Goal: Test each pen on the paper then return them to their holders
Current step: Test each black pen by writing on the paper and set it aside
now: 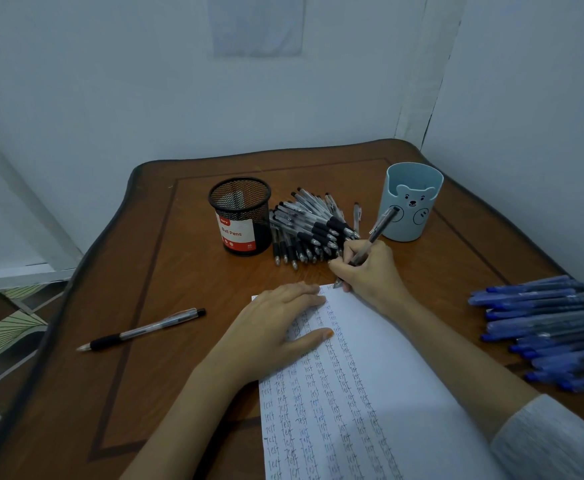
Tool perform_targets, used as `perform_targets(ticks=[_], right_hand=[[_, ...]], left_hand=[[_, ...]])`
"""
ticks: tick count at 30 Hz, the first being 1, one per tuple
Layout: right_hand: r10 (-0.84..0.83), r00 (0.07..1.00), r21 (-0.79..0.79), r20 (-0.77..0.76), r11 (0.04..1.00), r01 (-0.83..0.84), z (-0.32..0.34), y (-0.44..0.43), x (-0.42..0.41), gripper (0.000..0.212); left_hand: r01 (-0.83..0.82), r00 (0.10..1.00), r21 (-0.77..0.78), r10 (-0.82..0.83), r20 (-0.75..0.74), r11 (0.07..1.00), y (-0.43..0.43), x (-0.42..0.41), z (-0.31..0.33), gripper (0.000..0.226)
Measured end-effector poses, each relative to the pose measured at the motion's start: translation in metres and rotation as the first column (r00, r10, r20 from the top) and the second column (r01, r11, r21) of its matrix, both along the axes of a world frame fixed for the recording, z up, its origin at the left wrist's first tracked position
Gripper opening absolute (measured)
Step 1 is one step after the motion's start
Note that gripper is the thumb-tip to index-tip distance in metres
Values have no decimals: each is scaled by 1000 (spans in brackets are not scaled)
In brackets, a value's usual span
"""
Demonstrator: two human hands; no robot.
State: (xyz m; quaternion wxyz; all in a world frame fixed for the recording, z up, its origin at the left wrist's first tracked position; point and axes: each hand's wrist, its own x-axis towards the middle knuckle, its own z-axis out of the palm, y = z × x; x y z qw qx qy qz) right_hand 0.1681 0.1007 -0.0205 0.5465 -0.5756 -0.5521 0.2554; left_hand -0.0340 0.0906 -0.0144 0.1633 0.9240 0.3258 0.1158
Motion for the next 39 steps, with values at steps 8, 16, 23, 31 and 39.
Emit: perform_targets(ticks=[8, 16, 23, 31, 39], right_hand=[[-25, 1000, 11, -12, 1000, 25, 1, -1, -1, 40], [-123, 937, 37, -328, 989, 142, 13, -8, 4, 26], [-112, 955, 17, -274, 992, 122, 23, -16, 10, 26], [-79, 979, -66, -188, 995, 68, 23, -20, 5, 21], [-79, 981, -2, 177, 997, 81, 45, 9, 12, 17]], left_hand=[[0, 1000, 0, 0, -9, 1000, -1, 0, 2, 58], [-3, 1000, 0, 3, -17, 1000, -1, 1, 4, 59], [-15, 1000, 22, 15, -4, 1000, -2, -1, 1, 62], [-55, 998, 33, 55, 23, 998, -7, -2, 4, 53], [-34, 999, 58, 34, -10, 998, -4, -4, 7, 51]])
